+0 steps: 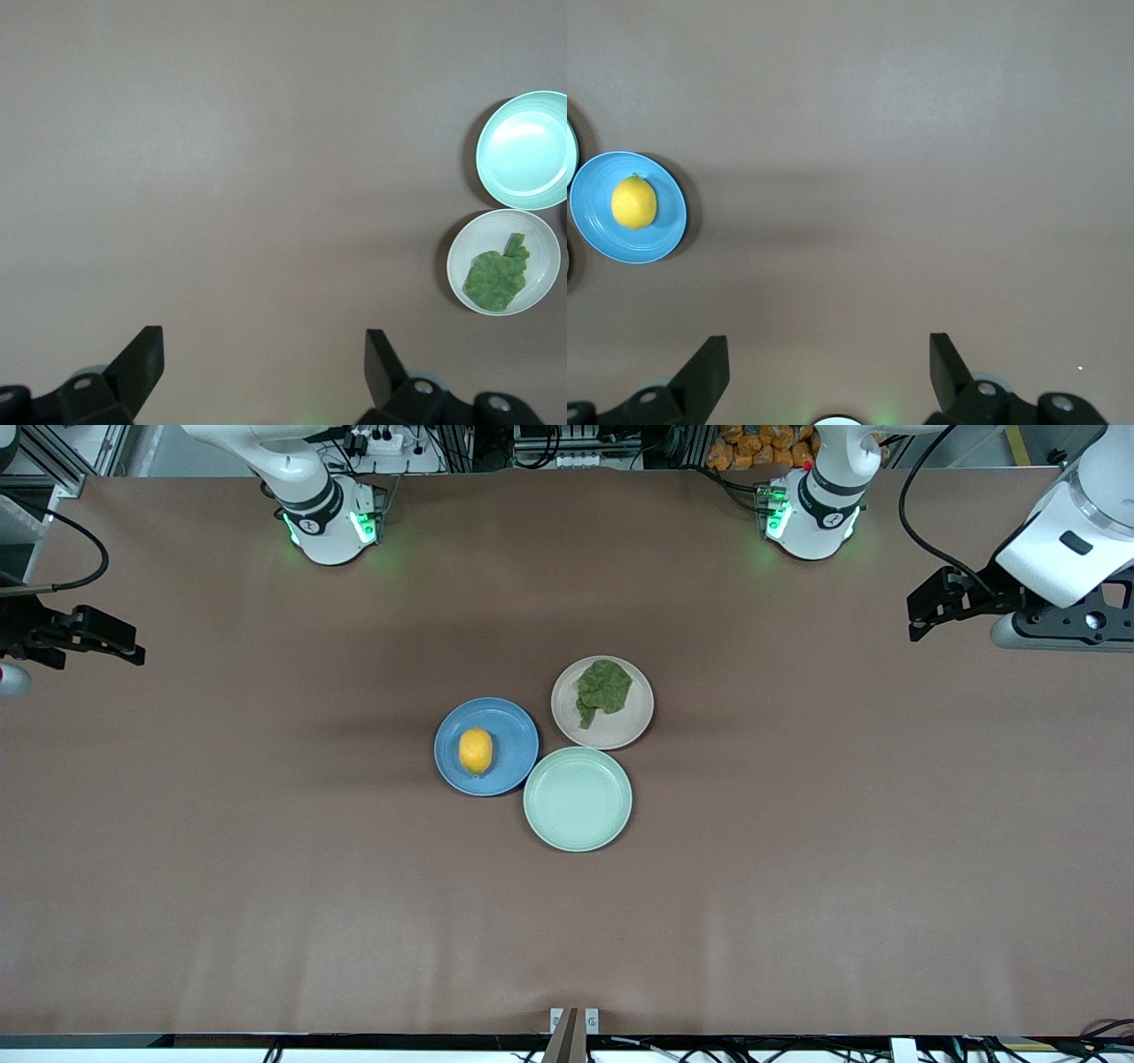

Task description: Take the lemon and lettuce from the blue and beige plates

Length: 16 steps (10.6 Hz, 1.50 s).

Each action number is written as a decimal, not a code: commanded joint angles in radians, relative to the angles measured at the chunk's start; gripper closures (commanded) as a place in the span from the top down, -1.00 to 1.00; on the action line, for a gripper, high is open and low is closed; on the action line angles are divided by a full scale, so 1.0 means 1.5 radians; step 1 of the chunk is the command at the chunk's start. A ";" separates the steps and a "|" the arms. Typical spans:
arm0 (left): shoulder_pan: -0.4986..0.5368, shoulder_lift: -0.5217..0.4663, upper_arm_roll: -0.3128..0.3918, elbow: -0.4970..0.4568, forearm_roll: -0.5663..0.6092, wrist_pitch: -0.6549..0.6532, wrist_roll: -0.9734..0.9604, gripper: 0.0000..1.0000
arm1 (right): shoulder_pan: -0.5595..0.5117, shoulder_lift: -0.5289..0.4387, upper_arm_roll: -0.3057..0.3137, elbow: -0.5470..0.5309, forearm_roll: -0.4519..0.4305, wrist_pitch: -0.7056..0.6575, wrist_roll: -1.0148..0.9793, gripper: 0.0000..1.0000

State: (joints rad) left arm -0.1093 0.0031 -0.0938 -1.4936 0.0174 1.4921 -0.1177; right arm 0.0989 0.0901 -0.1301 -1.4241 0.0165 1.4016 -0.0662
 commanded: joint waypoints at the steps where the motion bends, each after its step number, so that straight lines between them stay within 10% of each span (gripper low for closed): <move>1: -0.003 0.006 0.000 0.016 0.003 -0.012 0.018 1.00 | 0.003 -0.001 -0.002 0.000 -0.001 -0.001 0.011 1.00; 16: 0.005 0.005 -0.002 0.009 -0.003 -0.012 0.021 1.00 | 0.000 -0.001 -0.002 0.000 -0.001 -0.002 0.011 1.00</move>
State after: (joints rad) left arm -0.1076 0.0071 -0.0941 -1.4936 0.0174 1.4910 -0.1171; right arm 0.0983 0.0906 -0.1326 -1.4243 0.0165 1.4016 -0.0649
